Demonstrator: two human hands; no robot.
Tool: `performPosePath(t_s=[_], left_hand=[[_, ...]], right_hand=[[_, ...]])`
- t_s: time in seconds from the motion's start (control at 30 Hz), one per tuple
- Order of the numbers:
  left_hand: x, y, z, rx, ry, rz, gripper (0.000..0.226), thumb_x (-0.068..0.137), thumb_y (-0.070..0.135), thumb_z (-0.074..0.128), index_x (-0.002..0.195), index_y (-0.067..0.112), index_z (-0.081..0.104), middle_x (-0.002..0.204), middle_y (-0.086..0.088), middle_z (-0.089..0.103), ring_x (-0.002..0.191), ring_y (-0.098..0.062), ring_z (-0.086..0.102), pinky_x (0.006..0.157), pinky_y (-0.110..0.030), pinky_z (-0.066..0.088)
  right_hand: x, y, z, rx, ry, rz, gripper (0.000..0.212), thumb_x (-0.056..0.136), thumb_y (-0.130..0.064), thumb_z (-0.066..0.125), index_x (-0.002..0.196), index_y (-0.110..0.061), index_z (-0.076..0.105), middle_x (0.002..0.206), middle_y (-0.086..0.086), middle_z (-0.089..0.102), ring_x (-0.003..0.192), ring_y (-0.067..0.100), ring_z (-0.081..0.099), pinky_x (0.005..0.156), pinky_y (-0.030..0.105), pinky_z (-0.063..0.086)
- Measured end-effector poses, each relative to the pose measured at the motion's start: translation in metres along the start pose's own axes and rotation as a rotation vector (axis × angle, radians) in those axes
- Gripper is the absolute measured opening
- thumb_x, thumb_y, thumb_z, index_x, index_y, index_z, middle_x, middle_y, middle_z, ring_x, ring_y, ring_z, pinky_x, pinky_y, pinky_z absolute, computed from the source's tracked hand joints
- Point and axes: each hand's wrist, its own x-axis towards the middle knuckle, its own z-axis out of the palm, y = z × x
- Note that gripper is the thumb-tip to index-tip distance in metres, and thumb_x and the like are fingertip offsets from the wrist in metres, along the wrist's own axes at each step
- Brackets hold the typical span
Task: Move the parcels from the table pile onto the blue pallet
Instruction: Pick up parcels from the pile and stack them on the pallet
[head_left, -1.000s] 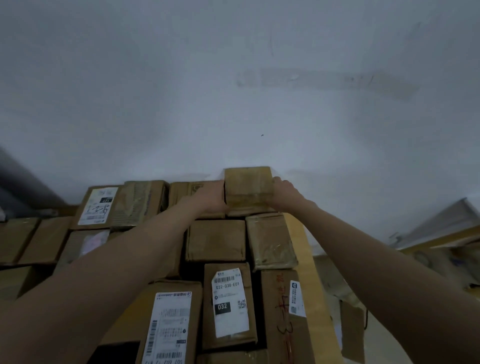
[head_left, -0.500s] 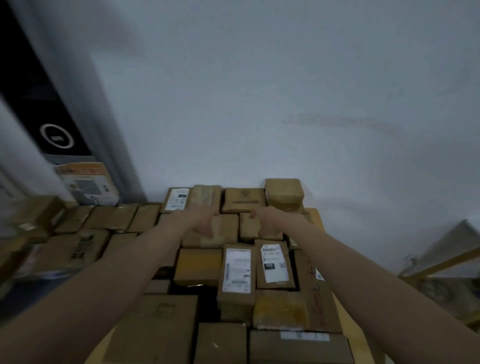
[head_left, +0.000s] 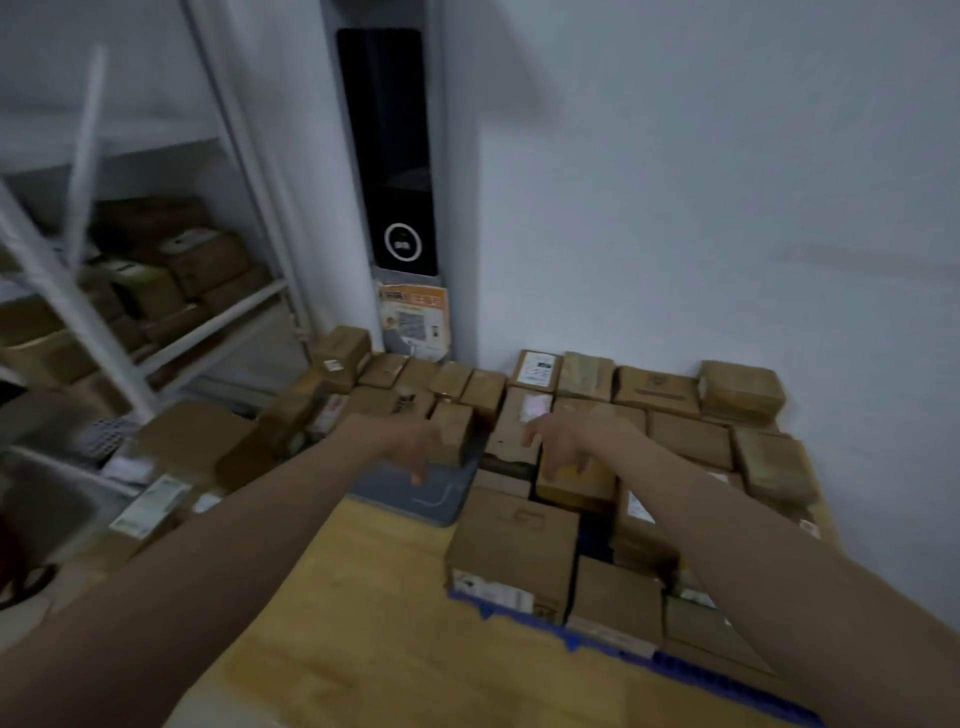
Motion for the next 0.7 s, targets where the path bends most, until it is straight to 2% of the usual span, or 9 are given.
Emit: performPosePath(t_s=[0.07,0.13,0.17,0.27,0.37,0.43,0.5,0.6,0.7], left_hand=[[-0.017,-0.018,0.005,-0.003,0.013,-0.004,0.062,0.087,0.022,0.071,0.142,0.014,0.043,0.141,-0.006,0.046,0.125,-0.028,0.048,0.104,-0.043,0.044],[-0.031,-0.032,0.009,-0.019,0.049,-0.011,0.057,0.088,0.019,0.070,0.139,0.014,0.046,0.143,-0.007,0.045,0.125,-0.026,0.047,0.103,-0.037,0.042],[-0.036,-0.037,0.011,-0.035,0.067,-0.014,0.059,0.089,0.018,0.069,0.141,0.015,0.044,0.144,-0.006,0.044,0.128,-0.025,0.046,0.102,-0.034,0.041],[-0.051,-0.055,0.017,-0.084,0.105,-0.048,0.062,0.090,0.020,0.068,0.145,0.016,0.040,0.146,-0.006,0.043,0.129,-0.024,0.045,0.100,-0.030,0.039],[-0.060,-0.071,0.024,-0.101,0.132,-0.101,0.060,0.091,0.023,0.068,0.143,0.017,0.042,0.145,-0.004,0.044,0.128,-0.023,0.046,0.088,-0.022,0.035],[-0.066,-0.081,0.028,-0.103,0.136,-0.132,0.059,0.090,0.027,0.068,0.142,0.015,0.044,0.144,-0.005,0.046,0.127,-0.022,0.047,0.087,-0.022,0.036],[-0.072,-0.092,0.032,-0.105,0.125,-0.171,0.060,0.090,0.031,0.068,0.142,0.013,0.043,0.141,-0.006,0.048,0.124,-0.023,0.049,0.089,-0.024,0.038],[-0.077,-0.111,0.043,-0.114,0.109,-0.234,0.063,0.088,0.037,0.070,0.142,0.016,0.043,0.141,-0.005,0.048,0.124,-0.023,0.050,0.098,-0.031,0.042],[-0.084,-0.125,0.056,-0.080,0.083,-0.258,0.066,0.089,0.041,0.067,0.145,0.018,0.040,0.146,-0.003,0.044,0.131,-0.024,0.044,0.106,-0.036,0.039]], right_hand=[[0.003,-0.028,0.006,0.006,0.016,-0.046,0.066,0.086,-0.012,0.072,0.142,-0.026,0.042,0.133,0.006,0.048,0.103,0.026,0.053,0.082,0.040,0.059],[0.006,-0.050,0.010,-0.025,0.033,-0.104,0.063,0.085,-0.013,0.073,0.141,-0.021,0.043,0.109,0.002,0.053,0.097,0.023,0.055,0.081,0.040,0.059],[0.008,-0.060,0.012,-0.054,0.037,-0.132,0.063,0.085,-0.015,0.073,0.141,-0.019,0.044,0.110,0.002,0.053,0.098,0.024,0.056,0.082,0.041,0.059],[0.016,-0.084,0.015,-0.103,0.020,-0.190,0.067,0.084,-0.019,0.074,0.143,-0.019,0.042,0.133,0.007,0.047,0.104,0.026,0.055,0.080,0.041,0.060],[0.030,-0.104,0.017,-0.143,-0.004,-0.262,0.067,0.085,-0.024,0.075,0.143,-0.020,0.042,0.134,0.006,0.048,0.102,0.023,0.055,0.076,0.038,0.059],[0.042,-0.116,0.021,-0.138,0.006,-0.303,0.064,0.084,-0.028,0.075,0.140,-0.023,0.044,0.134,0.004,0.049,0.101,0.022,0.056,0.074,0.035,0.059],[0.055,-0.128,0.027,-0.174,0.021,-0.354,0.065,0.083,-0.032,0.076,0.140,-0.024,0.046,0.136,0.002,0.049,0.104,0.021,0.056,0.076,0.032,0.055],[0.074,-0.143,0.039,-0.199,0.000,-0.409,0.067,0.083,-0.036,0.075,0.142,-0.027,0.044,0.143,0.000,0.046,0.117,0.022,0.053,0.087,0.033,0.053],[0.086,-0.156,0.049,-0.171,-0.008,-0.442,0.069,0.080,-0.041,0.077,0.140,-0.029,0.046,0.142,-0.002,0.046,0.115,0.021,0.054,0.087,0.035,0.055]])
